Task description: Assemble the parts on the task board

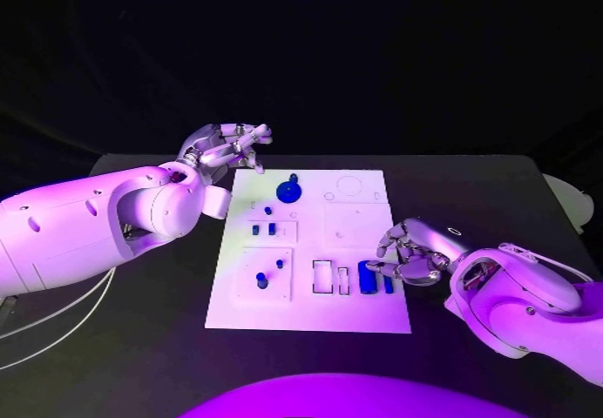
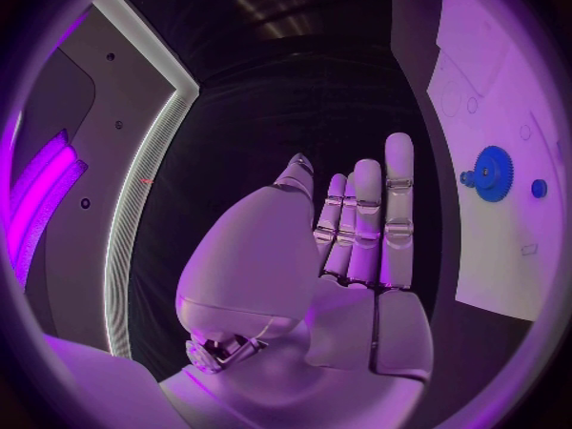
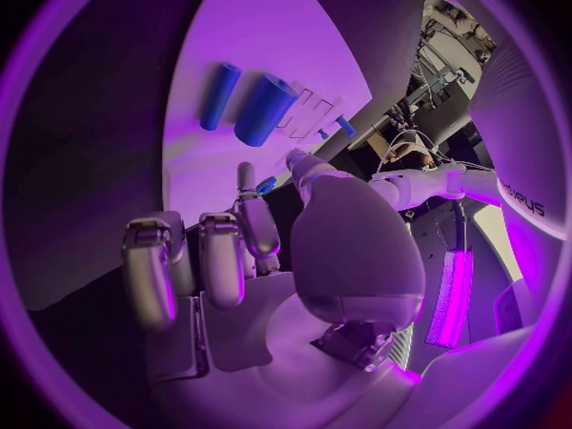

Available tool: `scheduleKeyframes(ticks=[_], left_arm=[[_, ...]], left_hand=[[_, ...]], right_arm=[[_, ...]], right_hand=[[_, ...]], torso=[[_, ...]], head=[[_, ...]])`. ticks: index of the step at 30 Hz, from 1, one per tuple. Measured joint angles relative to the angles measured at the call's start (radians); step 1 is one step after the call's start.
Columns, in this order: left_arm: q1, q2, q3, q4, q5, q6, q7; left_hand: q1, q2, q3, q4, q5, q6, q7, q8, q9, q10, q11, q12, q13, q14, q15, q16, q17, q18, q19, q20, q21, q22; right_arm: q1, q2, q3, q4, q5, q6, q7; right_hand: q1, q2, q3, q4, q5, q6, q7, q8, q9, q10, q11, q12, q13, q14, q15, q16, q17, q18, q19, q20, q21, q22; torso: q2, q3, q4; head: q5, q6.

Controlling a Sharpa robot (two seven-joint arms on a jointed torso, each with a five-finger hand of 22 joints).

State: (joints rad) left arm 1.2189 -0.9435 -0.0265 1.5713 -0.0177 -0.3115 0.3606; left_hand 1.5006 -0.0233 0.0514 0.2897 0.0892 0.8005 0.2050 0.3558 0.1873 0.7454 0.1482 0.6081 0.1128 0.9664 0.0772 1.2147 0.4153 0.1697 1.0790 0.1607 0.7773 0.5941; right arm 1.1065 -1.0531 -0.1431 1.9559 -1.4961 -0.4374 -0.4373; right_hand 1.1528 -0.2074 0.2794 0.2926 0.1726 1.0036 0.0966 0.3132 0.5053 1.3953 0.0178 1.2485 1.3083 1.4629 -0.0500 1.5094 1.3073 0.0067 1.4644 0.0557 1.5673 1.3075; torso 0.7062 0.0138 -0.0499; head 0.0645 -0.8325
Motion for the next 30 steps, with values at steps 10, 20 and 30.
scheduleKeyframes(ticks=[10,20,30], left_arm=[[0.0,-0.003,-0.001,0.002,0.0,0.002,0.0],[0.0,-0.007,-0.001,0.003,0.0,0.003,0.0],[0.0,-0.01,-0.002,0.005,0.0,0.006,-0.001]], left_hand=[[0.0,0.0,0.0,0.0,0.0,0.0,0.0,0.0,0.0,0.0,0.0,0.0,0.0,0.0,0.0,0.0,0.0,0.0,0.0,0.0,0.0,0.0],[0.0,0.0,0.0,0.0,0.0,0.0,0.0,0.0,0.0,-0.003,0.003,0.004,0.0,0.0,0.0,0.0,0.0,0.0,0.0,0.0,0.0,0.0],[0.0,0.0,0.0,0.0,0.0,0.0,0.0,0.003,0.0,-0.004,0.004,0.004,0.0,-0.002,0.002,0.0,0.0,0.0,-0.004,0.004,0.0,0.0]], right_arm=[[-0.034,0.028,-0.001,-0.01,-0.047,-0.011,-0.06],[-0.052,0.048,-0.001,-0.02,-0.071,0.002,-0.095],[-0.068,0.071,-0.001,-0.037,-0.087,0.045,-0.123]], right_hand=[[-0.006,0.012,-0.023,0.0,0.021,-0.007,0.0,0.0,0.006,0.0,0.0,-0.005,-0.006,0.0,0.0,0.0,0.001,0.0,0.0,0.0,0.0,0.0],[-0.016,0.021,-0.071,0.002,0.025,-0.007,0.0,0.012,0.016,-0.009,-0.001,-0.01,-0.008,0.0,0.0,0.0,0.001,0.0,0.0,0.0,-0.001,0.0],[-0.031,0.026,-0.144,0.001,0.019,-0.007,0.0,0.027,0.031,-0.009,-0.001,-0.015,-0.009,0.0,0.0,0.0,0.001,0.0,0.0,0.0,-0.001,0.001]], torso=[[0.0,0.0002,0.0002],[0.001,0.0007,-0.0008],[0.001,0.0009,-0.0011]], head=[[-0.012,-0.006],[-0.015,-0.008],[-0.017,-0.008]])
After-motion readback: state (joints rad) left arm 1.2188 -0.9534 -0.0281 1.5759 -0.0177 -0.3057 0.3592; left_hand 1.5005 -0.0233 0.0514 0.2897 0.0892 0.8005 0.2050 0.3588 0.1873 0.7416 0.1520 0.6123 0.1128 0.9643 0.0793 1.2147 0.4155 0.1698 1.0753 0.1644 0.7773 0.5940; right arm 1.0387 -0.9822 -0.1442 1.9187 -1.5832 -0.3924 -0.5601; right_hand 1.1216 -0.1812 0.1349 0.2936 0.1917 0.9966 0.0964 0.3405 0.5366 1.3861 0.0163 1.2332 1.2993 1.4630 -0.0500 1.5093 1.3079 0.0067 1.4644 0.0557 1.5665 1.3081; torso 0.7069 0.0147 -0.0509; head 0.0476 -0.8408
